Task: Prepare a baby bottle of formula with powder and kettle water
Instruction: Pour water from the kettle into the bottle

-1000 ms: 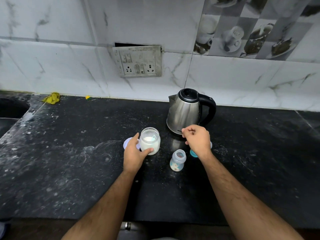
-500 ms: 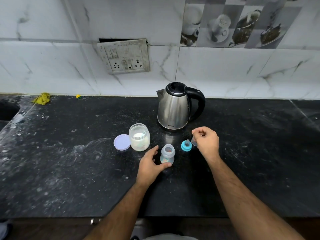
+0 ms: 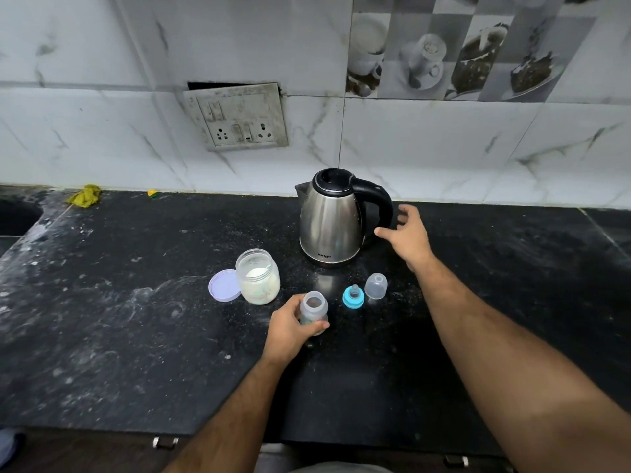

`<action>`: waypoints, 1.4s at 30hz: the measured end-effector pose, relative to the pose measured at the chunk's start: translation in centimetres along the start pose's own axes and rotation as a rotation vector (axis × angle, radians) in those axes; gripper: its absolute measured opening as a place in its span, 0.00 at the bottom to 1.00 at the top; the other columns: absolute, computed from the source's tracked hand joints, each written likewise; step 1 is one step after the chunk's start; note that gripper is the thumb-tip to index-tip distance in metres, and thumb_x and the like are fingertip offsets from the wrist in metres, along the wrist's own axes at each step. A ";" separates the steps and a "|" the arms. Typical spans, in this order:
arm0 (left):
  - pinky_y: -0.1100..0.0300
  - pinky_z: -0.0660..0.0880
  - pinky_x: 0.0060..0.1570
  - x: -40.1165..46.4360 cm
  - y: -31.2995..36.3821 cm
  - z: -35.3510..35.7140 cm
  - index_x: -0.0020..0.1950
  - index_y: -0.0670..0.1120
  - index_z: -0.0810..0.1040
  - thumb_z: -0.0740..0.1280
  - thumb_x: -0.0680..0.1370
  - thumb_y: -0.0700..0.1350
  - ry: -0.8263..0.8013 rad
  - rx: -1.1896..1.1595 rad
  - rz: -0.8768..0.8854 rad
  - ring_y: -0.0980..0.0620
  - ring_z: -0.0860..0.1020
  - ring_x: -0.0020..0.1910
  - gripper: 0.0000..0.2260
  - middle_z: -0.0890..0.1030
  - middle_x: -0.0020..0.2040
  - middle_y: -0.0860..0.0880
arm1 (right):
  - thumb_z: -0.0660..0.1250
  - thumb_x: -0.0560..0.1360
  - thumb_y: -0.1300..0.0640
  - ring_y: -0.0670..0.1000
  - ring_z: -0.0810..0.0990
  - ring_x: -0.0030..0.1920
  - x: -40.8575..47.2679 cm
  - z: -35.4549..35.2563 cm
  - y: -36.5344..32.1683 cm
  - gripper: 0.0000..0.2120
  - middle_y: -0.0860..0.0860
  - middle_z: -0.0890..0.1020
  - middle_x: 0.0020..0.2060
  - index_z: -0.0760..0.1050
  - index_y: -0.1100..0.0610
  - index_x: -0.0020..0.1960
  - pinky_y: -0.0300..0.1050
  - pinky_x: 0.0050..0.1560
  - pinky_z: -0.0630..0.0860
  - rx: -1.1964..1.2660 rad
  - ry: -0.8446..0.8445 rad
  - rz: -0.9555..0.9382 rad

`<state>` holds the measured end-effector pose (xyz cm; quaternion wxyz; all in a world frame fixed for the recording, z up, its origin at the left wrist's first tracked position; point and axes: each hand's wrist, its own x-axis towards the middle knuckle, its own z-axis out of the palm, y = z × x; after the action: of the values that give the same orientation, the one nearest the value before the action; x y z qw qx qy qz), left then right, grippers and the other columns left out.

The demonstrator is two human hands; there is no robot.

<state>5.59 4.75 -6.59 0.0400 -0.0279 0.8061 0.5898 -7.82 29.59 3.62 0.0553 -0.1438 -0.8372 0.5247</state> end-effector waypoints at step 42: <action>0.76 0.71 0.45 -0.3 0.2 0.4 0.53 0.59 0.78 0.80 0.66 0.39 0.018 0.069 -0.044 0.67 0.80 0.48 0.23 0.85 0.48 0.58 | 0.67 0.63 0.61 0.44 0.73 0.21 -3.1 -2.7 -8.5 0.05 0.46 0.75 0.20 0.74 0.52 0.33 0.35 0.24 0.68 0.341 0.210 -0.141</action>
<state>5.86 5.15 -6.51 0.0465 -0.0496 0.8255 0.5602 -5.79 27.50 12.61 0.2024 -0.1271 -0.7340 0.6357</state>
